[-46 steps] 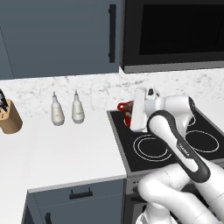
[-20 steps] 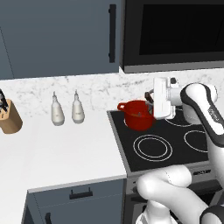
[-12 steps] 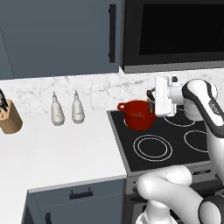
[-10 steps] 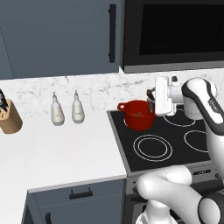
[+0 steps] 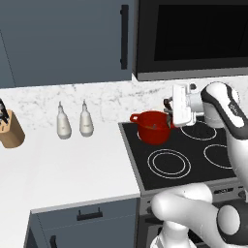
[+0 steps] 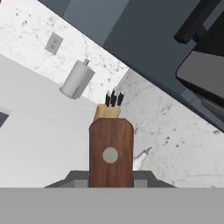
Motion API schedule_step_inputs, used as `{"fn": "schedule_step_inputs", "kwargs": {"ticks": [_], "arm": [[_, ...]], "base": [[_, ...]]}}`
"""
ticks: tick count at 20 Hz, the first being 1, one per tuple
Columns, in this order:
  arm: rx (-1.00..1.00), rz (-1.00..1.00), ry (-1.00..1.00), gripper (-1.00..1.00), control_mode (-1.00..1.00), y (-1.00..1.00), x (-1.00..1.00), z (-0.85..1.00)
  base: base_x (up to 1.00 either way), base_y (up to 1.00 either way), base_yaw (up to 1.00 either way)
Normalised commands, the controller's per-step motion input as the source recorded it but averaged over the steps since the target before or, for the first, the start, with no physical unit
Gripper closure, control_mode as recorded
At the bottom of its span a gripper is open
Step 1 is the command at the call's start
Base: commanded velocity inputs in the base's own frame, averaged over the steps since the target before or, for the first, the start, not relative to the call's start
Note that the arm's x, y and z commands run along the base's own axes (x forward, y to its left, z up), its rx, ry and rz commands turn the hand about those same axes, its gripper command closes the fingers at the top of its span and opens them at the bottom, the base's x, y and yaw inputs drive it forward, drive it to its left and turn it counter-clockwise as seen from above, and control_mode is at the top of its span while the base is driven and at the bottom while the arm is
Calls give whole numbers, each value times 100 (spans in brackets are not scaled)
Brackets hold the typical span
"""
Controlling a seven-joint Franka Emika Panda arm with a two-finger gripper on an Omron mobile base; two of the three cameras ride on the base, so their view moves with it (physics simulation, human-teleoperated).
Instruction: Put the potato and avocado in the pot. Retrieve the spatula and lightly stir the vegetables in the pot.
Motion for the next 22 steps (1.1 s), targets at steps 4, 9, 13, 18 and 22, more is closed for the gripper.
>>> {"fn": "schedule_step_inputs", "kwargs": {"ticks": [4, 9, 13, 18, 22], "arm": [[7, 2, 0, 100, -100, -6, 14, -1], [8, 5, 0, 100, -100, 0, 1, -10], [7, 3, 1, 100, -100, -1, 19, -6], [6, 1, 5, 100, -100, 0, 31, 0], [4, 2, 5, 100, -100, -4, 28, -3]], "base": [[0, 0, 0], [0, 0, 0], [0, 0, 0], [0, 0, 0], [0, 0, 0]]}}
